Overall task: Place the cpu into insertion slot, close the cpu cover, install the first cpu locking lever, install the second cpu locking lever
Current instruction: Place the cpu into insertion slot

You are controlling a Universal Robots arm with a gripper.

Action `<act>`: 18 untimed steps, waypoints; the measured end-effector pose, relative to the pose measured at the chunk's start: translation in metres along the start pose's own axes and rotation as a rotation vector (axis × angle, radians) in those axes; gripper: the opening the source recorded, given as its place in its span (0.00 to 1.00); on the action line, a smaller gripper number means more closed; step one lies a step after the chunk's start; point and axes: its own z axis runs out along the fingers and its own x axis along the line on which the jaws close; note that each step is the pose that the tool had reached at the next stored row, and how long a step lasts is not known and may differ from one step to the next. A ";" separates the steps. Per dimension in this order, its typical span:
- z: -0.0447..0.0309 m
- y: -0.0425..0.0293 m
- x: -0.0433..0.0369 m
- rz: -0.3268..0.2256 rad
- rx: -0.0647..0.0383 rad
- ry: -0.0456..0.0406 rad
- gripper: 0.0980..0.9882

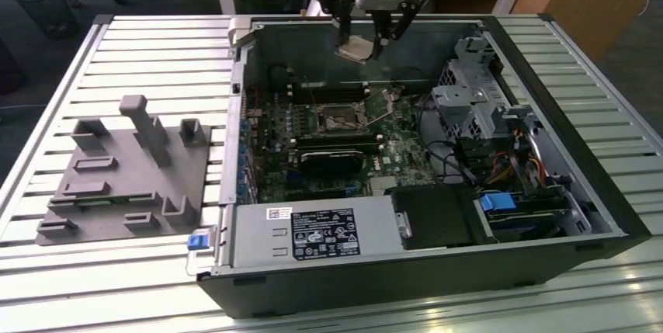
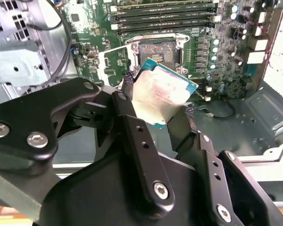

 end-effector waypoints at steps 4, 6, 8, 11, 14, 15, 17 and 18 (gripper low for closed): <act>0.0014 -0.0001 0.0000 0.058 -0.001 -0.0046 0.49; 0.0021 -0.0002 0.0000 0.085 -0.001 -0.0069 0.49; 0.0027 -0.0002 0.0000 0.108 -0.002 -0.0090 0.49; 0.0037 -0.0004 0.0000 0.138 -0.002 -0.0116 0.49; 0.0046 -0.0005 0.0000 0.156 -0.003 -0.0132 0.49; 0.0050 -0.0005 0.0000 0.163 -0.003 -0.0138 0.49; 0.0058 -0.0007 0.0002 0.179 -0.003 -0.0152 0.49; 0.0062 -0.0007 0.0001 0.186 -0.003 -0.0158 0.49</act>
